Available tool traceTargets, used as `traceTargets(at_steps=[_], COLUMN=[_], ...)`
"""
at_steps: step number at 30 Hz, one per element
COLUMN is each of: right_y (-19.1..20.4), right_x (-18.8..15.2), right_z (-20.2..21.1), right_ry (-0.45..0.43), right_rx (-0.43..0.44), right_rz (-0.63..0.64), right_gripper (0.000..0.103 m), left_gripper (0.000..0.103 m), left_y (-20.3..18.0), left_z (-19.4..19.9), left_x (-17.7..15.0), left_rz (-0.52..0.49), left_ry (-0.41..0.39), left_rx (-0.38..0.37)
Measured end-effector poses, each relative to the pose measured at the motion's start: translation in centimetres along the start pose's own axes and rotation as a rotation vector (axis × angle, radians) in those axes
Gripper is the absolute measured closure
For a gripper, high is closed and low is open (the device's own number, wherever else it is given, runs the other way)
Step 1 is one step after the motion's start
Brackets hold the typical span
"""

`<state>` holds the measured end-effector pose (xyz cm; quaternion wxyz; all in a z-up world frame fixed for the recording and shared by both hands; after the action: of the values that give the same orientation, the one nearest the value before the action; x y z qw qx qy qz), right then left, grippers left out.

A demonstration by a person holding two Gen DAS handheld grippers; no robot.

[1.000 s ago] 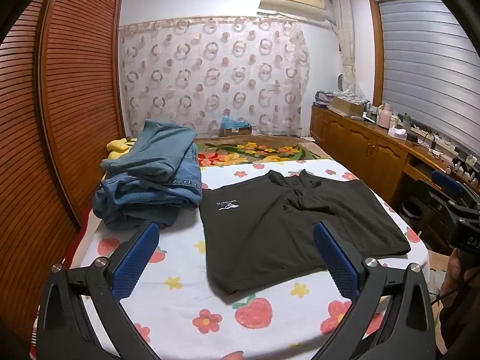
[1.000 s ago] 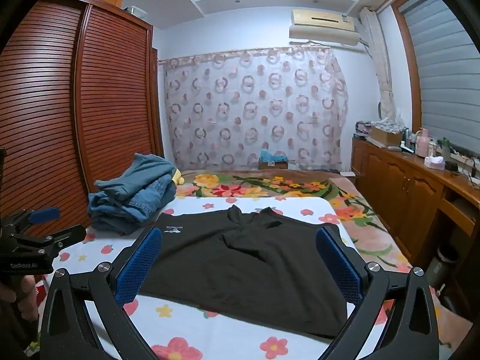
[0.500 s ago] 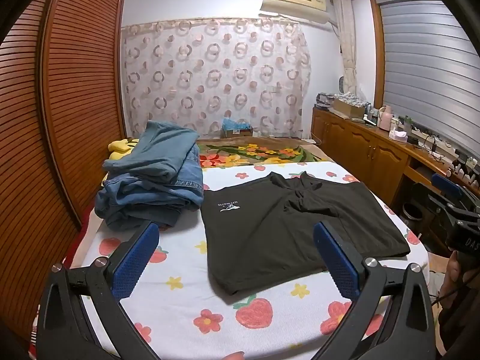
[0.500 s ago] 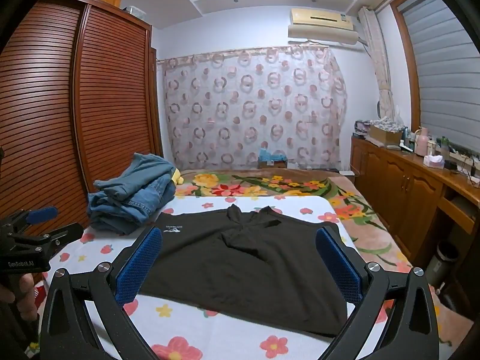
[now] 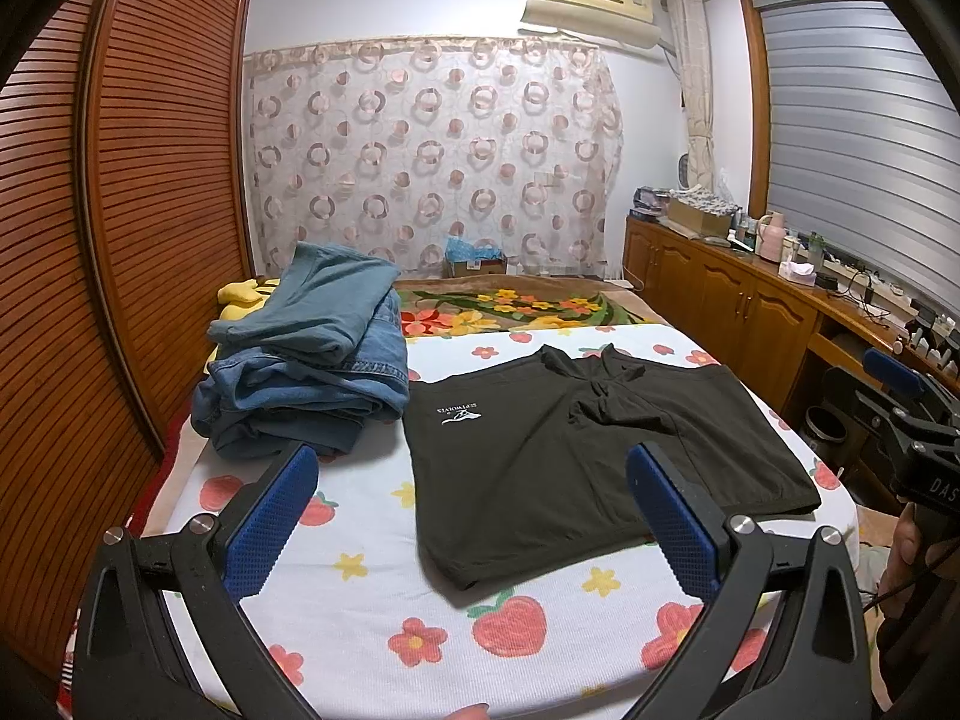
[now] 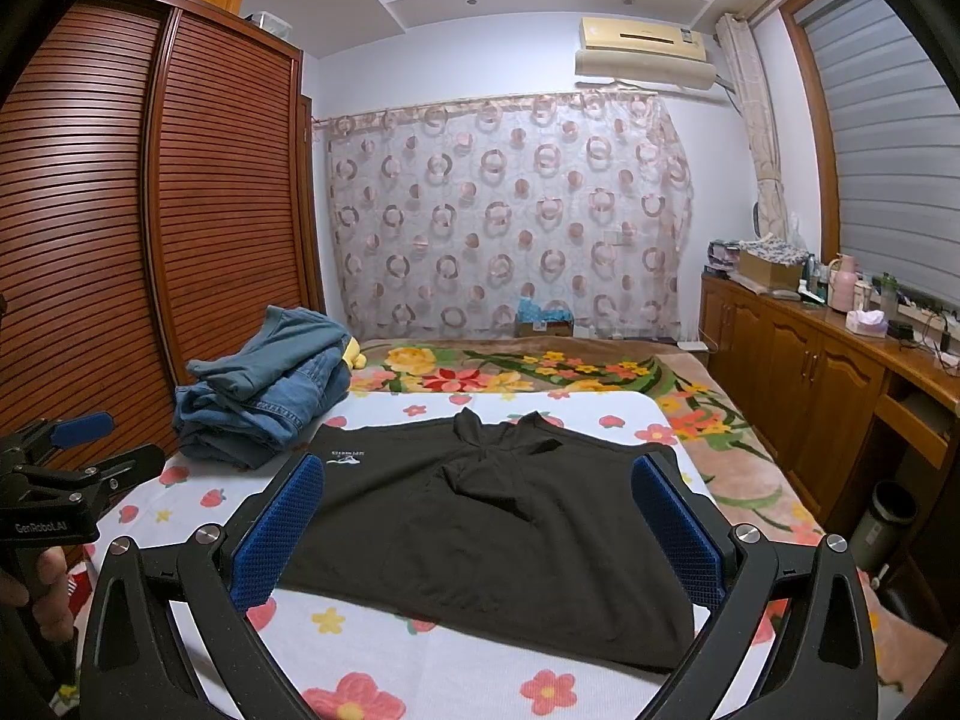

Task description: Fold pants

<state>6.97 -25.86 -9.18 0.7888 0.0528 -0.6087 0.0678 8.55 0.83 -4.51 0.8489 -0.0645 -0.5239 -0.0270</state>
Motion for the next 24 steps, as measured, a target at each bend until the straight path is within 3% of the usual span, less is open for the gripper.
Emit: traceTargets(at_steps=[24], right_y=[-0.32], right_x=[0.05], right_z=[0.05], right_ry=[-0.003], right_rx=[-0.002], right_rz=[-0.002], right_gripper=[0.001], left_gripper=[0.000], left_y=[0.00], left_z=[0.14], left_x=[0.40], left_rz=[-0.001], left_ry=[-0.006], left_rx=[0.000])
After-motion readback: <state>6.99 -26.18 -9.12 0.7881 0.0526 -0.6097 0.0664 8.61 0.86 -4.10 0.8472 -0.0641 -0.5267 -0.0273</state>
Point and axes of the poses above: each gripper's, at about its wrist camera, not at the fingertips, and z roughly against the way its jaws point, y to its left, x to its top, the point moved 10 cm from there along -z, roughly the way its jaws point, and after that the axes turned 8 degrees about -x, right-handed, at the moved point
